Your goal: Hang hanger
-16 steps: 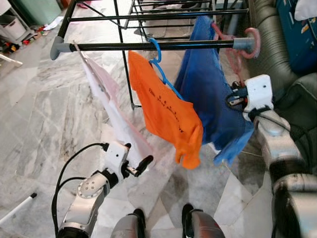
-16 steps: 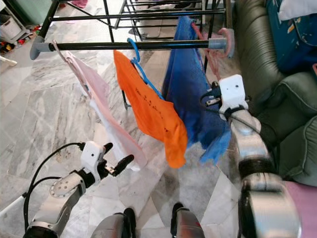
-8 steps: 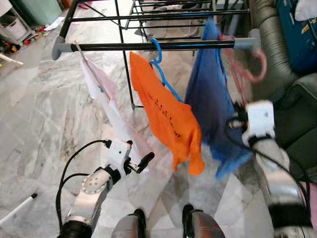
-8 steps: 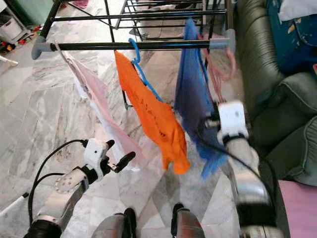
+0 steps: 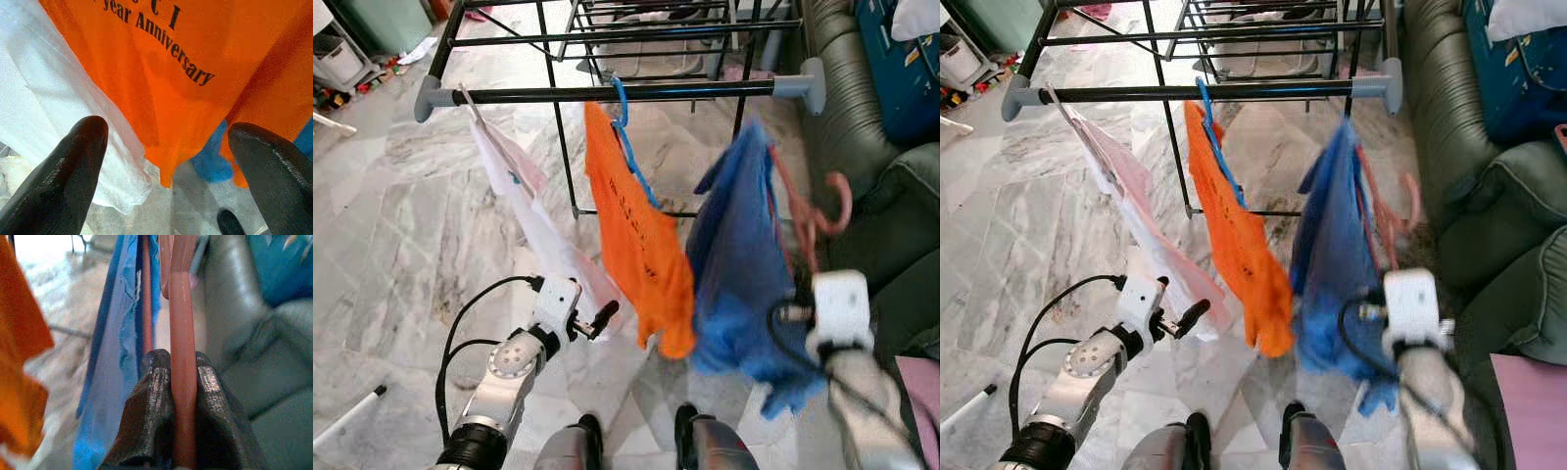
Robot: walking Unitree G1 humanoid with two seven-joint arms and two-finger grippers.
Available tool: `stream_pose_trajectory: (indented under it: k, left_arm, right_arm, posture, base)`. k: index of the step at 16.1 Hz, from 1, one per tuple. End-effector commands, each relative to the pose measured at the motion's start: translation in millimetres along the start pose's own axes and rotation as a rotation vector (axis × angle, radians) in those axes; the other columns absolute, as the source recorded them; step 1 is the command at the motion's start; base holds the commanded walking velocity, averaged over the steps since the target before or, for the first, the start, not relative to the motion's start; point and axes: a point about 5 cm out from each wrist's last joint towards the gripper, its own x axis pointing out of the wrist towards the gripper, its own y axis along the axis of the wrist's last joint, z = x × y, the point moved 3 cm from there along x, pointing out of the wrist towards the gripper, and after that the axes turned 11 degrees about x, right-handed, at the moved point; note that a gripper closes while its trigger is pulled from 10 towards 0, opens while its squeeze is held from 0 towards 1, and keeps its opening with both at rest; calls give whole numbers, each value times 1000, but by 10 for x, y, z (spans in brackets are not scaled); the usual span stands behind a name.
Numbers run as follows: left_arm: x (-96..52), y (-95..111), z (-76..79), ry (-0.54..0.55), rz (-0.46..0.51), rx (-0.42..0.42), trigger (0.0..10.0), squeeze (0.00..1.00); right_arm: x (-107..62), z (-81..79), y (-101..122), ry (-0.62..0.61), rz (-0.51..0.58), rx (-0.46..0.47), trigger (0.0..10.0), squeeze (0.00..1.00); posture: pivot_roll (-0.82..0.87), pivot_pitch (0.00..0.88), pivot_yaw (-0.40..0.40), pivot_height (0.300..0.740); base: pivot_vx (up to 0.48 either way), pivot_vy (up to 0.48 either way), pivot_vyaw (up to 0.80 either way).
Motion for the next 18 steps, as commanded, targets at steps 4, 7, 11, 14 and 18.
stream_pose_trajectory:
  k: [4, 7, 11, 14, 18]
  left_arm:
    - [-34, -144, -64, 33, -56, 20, 10000, 0]
    - [20, -108, -26, 35, -50, 7, 10000, 0]
    - [37, -59, -16, 80, -23, 6, 10000, 0]
    - [5, -70, -24, 108, -21, 0, 10000, 0]
    - [-11, -85, -35, 114, -26, 3, 10000, 0]
  right_arm:
    - [-275, -96, -345, -4, -156, 43, 10000, 0]
    - [-244, -284, -295, 35, -137, 29, 10000, 0]
    - [-102, -523, -214, 48, -109, 82, 10000, 0]
    - [-30, -503, -228, -18, -111, 109, 10000, 0]
    - [-27, -385, -322, -97, -142, 123, 10000, 0]
  posture:
    - [-212, 236, 120, 740]
    - [-218, 234, 121, 740]
    - [-207, 220, 95, 740]
    - [-187, 213, 76, 740]
    - [-186, 211, 76, 740]
  base:
    - [0, 0, 0]
    - [0, 0, 0]
    - [0, 87, 0]
    - [0, 350, 0]
    - [0, 368, 0]
